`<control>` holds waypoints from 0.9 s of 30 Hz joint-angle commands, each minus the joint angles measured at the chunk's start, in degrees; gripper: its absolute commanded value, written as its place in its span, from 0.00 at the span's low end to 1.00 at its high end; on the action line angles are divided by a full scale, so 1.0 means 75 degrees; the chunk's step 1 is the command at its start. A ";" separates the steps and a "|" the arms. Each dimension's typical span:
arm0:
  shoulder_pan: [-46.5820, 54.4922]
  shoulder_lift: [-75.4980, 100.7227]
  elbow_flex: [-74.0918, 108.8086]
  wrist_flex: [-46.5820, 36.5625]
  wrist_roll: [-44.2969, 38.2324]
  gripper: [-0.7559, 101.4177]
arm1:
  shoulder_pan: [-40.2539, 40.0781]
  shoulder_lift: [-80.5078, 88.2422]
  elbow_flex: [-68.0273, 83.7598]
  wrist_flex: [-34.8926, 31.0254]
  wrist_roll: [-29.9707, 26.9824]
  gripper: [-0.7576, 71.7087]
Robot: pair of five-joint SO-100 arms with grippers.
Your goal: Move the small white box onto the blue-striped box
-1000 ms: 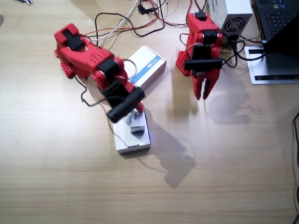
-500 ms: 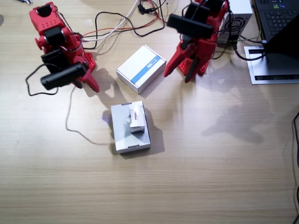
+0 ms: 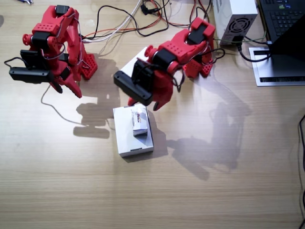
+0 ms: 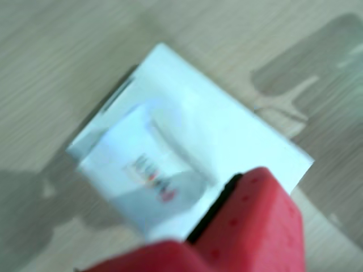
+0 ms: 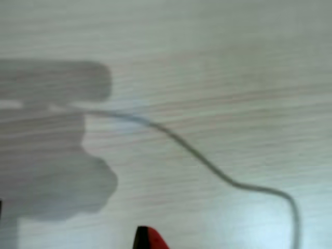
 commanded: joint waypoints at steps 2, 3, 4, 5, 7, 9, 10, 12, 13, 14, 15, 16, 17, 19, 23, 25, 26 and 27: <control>0.0141 -0.0926 -0.1125 0.0293 0.0375 0.41 | 0.0762 0.0727 0.0727 -0.0258 -0.0680 0.57; 0.0152 -0.1195 -0.1230 0.0293 0.0387 0.41 | 0.0844 0.0926 0.0891 -0.0258 -0.0773 0.57; 0.0129 -0.1441 -0.1289 0.0293 0.0398 0.41 | 0.0902 0.1020 0.1020 -0.0328 -0.0785 0.57; 0.0082 -0.1629 -0.1301 0.0293 0.0422 0.41 | 0.0996 0.1020 0.1078 -0.0410 -0.0867 0.57; 0.0000 -0.1910 -0.1324 0.0293 0.0445 0.40 | 0.1078 0.1020 0.1266 -0.0609 -0.0949 0.57; -0.0047 -0.2285 -0.1406 0.0293 0.0422 0.40 | 0.0949 0.1020 0.1371 -0.0703 -0.0914 0.57; -0.0047 -0.2508 -0.1430 0.0293 0.0387 0.40 | 0.0879 0.1020 0.1371 -0.0703 -0.0879 0.57; 0.0000 -0.2941 -0.1512 0.0293 0.0340 0.38 | 0.0727 0.1020 0.1383 -0.0703 -0.0773 0.53; 0.0035 -0.3129 -0.1535 0.0293 0.0340 0.36 | 0.0621 0.1031 0.1406 -0.0703 -0.0656 0.52; 0.0070 -0.3293 -0.1535 0.0293 0.0375 0.33 | 0.0516 0.1066 0.1453 -0.0715 -0.0527 0.51; 0.0105 -0.3410 -0.1500 0.0293 0.0469 0.27 | 0.0422 0.1113 0.1488 -0.0715 -0.0422 0.51; 0.0129 -0.3492 -0.1488 0.0293 0.0504 0.22 | 0.0387 0.1148 0.1500 -0.0715 -0.0387 0.51; 0.0164 -0.3527 -0.1488 0.0293 0.0457 0.18 | 0.0375 0.1148 0.1500 -0.0715 -0.0387 0.51; 0.0187 -0.3457 -0.1453 0.0293 0.0398 0.15 | 0.0363 0.1172 0.1500 -0.0715 -0.0387 0.52; 0.0434 -0.2227 -0.0668 0.0305 0.0328 0.15 | 0.0270 0.1289 0.1523 -0.0703 -0.0316 0.53; 0.0727 -0.1137 0.0035 0.0305 0.0305 0.15 | 0.0211 0.1312 0.1535 -0.0715 -0.0270 0.53; 0.0937 -0.0504 0.0410 0.0305 0.0234 0.16 | 0.0199 0.1359 0.1559 -0.0727 -0.0246 0.53; 0.1207 0.0176 0.0914 0.0305 0.0199 0.16 | 0.0187 0.1406 0.1570 -0.0738 -0.0234 0.53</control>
